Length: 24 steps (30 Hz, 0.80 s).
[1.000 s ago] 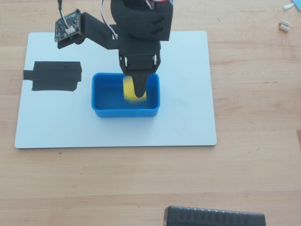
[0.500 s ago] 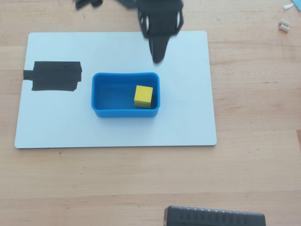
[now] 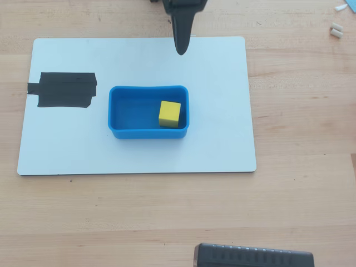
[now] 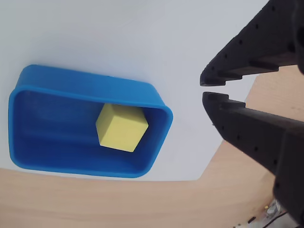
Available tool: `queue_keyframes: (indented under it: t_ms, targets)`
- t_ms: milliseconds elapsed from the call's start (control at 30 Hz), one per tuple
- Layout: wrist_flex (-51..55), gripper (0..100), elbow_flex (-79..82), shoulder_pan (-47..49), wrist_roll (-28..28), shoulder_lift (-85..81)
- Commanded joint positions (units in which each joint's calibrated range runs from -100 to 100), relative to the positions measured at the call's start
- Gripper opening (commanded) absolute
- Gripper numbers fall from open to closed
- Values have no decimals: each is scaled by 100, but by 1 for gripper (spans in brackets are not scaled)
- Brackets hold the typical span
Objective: Pick up yellow cube and drop it in the blue rectangular bin
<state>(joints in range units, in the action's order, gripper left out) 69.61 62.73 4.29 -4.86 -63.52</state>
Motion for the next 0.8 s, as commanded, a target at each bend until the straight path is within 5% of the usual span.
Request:
queue_keyframes:
  t_ms: [0,300,767]
  targets:
    - [-231,0,509,-60,-10,-1085]
    - [-330,0,2037,-232,-10,-3203]
    - [-289,0,2846,-309,-10,-3277]
